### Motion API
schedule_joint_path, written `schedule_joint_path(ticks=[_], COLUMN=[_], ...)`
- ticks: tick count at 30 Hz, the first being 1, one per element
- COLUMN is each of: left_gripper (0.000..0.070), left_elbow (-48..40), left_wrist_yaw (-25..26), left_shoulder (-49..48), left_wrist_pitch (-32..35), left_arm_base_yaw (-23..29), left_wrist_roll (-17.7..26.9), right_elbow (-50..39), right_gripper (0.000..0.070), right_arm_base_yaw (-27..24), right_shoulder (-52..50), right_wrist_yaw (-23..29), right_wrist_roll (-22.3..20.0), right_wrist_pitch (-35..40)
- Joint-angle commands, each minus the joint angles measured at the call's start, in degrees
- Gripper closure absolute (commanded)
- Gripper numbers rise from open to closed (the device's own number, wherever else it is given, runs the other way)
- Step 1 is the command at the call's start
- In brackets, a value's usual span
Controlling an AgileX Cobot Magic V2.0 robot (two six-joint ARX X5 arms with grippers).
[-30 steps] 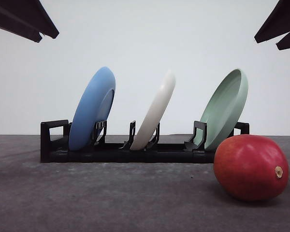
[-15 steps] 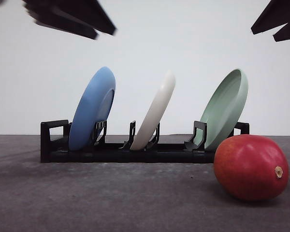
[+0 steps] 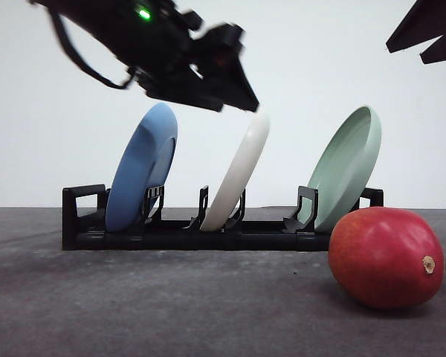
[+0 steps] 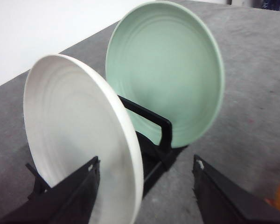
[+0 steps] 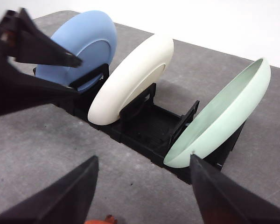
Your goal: Place pomegranate in white plate
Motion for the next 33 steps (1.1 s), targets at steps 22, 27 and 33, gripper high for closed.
schedule_joint_path(ticks=[22,27,33], left_gripper=[0.0367,0.0576,0.0649], left_elbow=[13.31,13.31,13.31], left_wrist_yaw=[-8.17,-8.15,-8.16], left_shoulder=[14.55,14.55,14.53], left_wrist_pitch=[-7.03,-7.16,-7.16], left_arm_base_yaw=[-1.16,-1.47,-2.24], left_wrist_roll=[-7.05,-7.08,-7.7], right_elbow=[0.87,0.87,0.87], right_gripper=[0.0303,0.0303,0.0304], right_arm_base_yaw=[0.26,0.26,0.26], right_shoulder=[0.28,0.28,0.28], right_wrist_yaw=[0.17,0.17,0.19], right_wrist_roll=[-0.22,-0.22,-0.24], right_wrist_pitch=[0.57,0.57,0.57])
